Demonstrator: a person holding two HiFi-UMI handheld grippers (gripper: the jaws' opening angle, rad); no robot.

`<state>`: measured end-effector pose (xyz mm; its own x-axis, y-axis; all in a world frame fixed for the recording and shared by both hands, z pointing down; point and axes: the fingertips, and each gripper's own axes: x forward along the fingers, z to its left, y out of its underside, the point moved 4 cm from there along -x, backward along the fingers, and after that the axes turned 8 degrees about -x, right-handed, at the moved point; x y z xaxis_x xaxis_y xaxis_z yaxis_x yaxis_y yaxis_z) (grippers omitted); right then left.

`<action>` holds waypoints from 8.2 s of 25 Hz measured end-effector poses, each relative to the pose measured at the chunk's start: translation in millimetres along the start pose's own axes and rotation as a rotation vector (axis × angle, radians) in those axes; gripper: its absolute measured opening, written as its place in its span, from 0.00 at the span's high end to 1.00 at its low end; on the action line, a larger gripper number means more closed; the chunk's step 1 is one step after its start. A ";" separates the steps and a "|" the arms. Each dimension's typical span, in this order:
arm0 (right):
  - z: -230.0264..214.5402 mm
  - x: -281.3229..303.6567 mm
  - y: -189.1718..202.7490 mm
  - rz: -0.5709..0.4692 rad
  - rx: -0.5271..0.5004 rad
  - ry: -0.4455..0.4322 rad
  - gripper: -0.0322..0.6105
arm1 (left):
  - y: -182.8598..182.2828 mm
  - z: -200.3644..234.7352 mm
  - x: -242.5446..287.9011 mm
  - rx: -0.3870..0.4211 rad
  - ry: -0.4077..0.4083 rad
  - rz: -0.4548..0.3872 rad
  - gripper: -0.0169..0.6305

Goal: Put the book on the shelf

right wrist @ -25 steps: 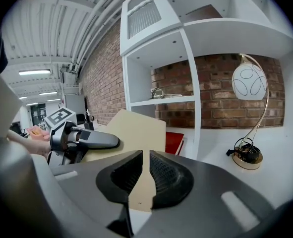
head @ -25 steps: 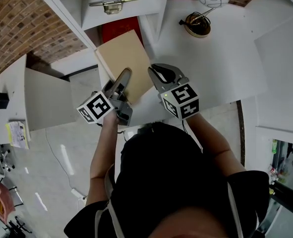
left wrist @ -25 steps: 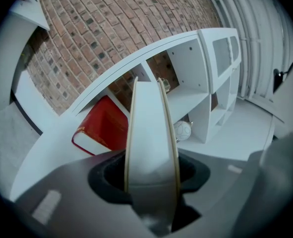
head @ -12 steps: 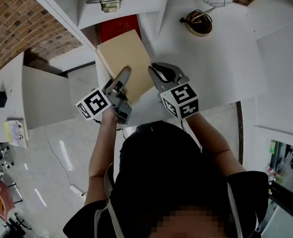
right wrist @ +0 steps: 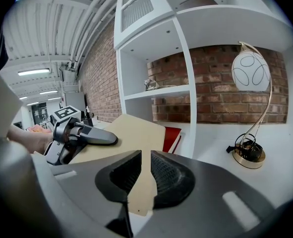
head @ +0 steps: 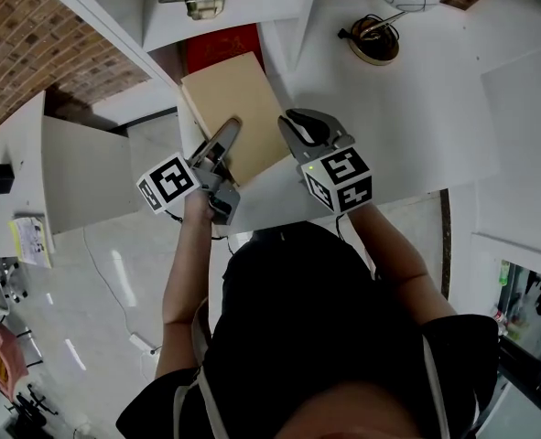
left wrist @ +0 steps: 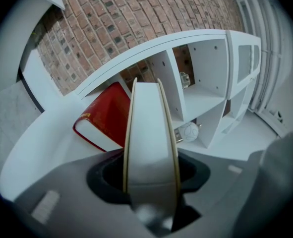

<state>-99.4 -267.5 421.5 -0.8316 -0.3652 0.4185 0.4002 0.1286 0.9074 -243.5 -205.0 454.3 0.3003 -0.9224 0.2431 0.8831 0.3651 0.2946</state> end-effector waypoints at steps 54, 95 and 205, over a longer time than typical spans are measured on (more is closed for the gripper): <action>19.5 58.3 21.9 0.065 0.078 -0.099 0.90 | -39.0 15.5 -6.6 0.387 -0.418 -0.237 0.81; 22.0 53.2 19.9 0.079 0.054 -0.081 0.83 | 74.3 39.6 -13.1 0.946 -0.356 0.150 0.20; 7.2 88.4 1.1 0.068 0.066 -0.044 0.48 | -35.1 16.7 -15.8 0.792 -0.407 -0.155 0.47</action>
<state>-175.2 -293.0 459.8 -0.8202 -0.3129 0.4790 0.4309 0.2131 0.8769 -285.3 -201.2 455.5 -0.0856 -0.9073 0.4117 0.3508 0.3593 0.8648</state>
